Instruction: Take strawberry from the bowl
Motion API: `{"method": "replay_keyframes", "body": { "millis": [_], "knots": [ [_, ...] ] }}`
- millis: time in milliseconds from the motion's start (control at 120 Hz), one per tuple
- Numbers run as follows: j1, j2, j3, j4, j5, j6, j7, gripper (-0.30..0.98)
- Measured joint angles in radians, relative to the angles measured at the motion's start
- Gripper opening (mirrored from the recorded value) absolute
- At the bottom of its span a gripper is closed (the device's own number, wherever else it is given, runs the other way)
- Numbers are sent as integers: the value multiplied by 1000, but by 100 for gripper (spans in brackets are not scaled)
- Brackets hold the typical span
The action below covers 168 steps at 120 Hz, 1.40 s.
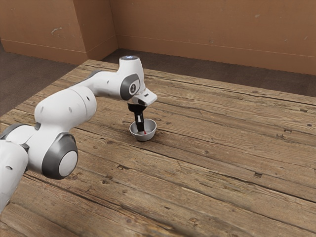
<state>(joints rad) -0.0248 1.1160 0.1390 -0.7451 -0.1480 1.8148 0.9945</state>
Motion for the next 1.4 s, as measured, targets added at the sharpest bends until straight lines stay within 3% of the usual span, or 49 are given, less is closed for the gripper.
{"method": "replay_keyframes", "body": {
  "millis": [533,700,842,1100,1133,1300,1333,1400],
  "knots": [
    [-6,-16,-6,2,17,-21,-12,15],
    [-15,-99,-54,0,65,-54,-24,11],
    [-95,-119,-107,14,113,-95,-48,10],
    [-151,7,-140,154,132,-155,-94,9],
    [-151,14,-141,156,132,-158,-99,10],
    [-152,-25,-140,115,128,-174,-117,41],
    [-153,-100,-139,29,127,-169,-121,45],
    [-153,-396,-134,-291,121,-136,-137,51]
  ]
}}
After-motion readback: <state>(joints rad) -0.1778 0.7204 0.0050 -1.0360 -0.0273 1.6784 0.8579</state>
